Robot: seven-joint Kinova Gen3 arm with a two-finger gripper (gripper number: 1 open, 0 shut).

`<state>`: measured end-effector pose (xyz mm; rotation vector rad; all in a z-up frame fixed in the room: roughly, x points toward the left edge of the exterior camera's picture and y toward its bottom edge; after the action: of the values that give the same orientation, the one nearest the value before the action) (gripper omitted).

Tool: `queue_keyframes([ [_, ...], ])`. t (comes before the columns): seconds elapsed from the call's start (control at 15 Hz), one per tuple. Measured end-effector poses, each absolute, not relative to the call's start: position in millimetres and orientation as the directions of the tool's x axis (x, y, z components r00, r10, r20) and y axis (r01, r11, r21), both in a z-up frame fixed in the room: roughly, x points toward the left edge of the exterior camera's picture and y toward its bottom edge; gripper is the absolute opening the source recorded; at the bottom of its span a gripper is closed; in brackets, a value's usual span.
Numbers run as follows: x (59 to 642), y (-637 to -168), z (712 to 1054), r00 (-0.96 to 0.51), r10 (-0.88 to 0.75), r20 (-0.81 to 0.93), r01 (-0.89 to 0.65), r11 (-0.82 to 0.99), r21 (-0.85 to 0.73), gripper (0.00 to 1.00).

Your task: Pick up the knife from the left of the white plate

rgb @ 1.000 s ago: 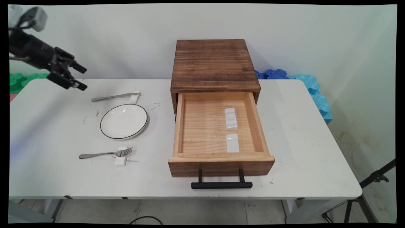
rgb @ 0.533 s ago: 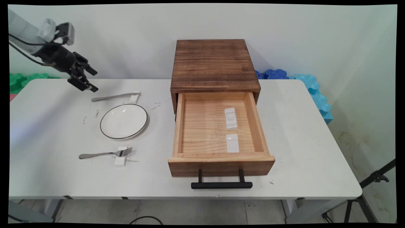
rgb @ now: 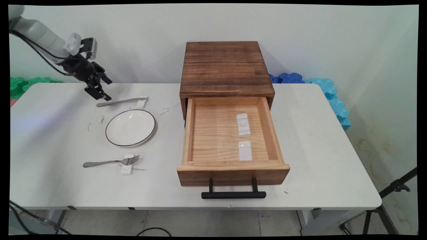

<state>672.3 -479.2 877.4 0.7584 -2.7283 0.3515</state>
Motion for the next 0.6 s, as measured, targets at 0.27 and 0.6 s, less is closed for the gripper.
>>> queue_keyframes([
  [0.27, 673.6, -500.3, 856.0, -0.841, -0.437, 0.319, -0.500, 0.854, -0.147, 1.00],
  [0.6, 673.5, -520.7, 834.0, -0.858, -0.413, 0.304, -0.468, 0.874, -0.133, 1.00],
])
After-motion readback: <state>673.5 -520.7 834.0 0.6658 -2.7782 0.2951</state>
